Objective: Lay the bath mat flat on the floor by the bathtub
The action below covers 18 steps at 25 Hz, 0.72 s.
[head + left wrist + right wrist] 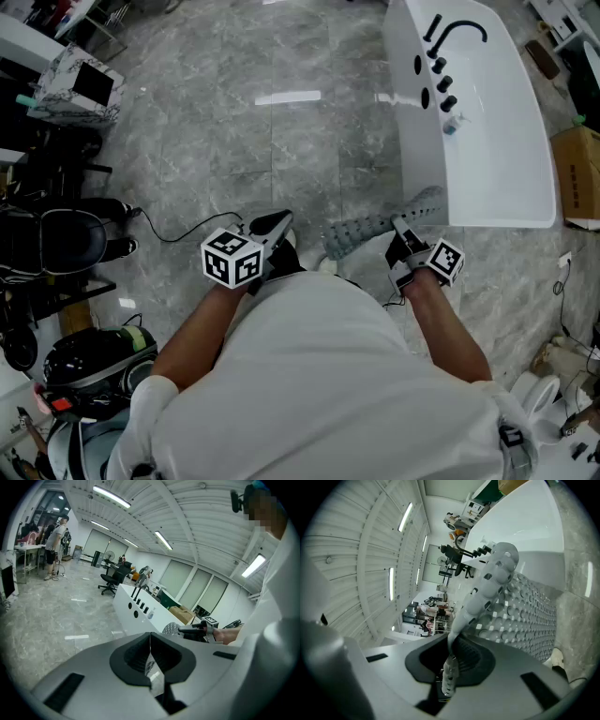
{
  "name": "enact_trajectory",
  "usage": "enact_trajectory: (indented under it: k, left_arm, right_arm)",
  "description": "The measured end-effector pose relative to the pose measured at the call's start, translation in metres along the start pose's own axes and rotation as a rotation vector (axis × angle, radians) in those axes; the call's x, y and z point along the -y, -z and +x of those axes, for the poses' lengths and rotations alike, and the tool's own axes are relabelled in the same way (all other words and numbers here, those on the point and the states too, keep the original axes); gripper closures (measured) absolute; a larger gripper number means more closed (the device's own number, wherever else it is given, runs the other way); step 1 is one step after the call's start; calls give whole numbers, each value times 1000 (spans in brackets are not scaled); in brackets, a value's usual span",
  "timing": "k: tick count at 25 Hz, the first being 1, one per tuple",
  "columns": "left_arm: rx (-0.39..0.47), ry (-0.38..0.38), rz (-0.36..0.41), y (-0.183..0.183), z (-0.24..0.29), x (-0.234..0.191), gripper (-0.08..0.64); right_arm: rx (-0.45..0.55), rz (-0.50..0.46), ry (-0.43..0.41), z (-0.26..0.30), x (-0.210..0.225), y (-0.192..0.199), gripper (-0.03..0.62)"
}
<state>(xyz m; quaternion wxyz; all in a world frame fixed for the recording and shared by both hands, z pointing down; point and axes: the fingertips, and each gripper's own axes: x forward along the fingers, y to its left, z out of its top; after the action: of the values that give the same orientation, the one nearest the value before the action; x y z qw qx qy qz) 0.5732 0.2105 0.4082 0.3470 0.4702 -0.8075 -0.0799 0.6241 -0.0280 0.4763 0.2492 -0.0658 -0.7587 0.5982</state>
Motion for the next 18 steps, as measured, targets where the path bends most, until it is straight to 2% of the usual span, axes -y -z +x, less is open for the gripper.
enact_trajectory:
  k: [7, 12, 18]
  left_arm:
    - [17, 36, 7, -27, 14, -27, 541]
    - [42, 100, 13, -73, 45, -59, 541]
    - [32, 178, 42, -130, 62, -116, 541]
  right_arm:
    - [35, 7, -18, 32, -16, -16, 554]
    - [86, 5, 11, 71, -29, -50, 554]
    - [161, -11, 34, 139, -57, -93, 554]
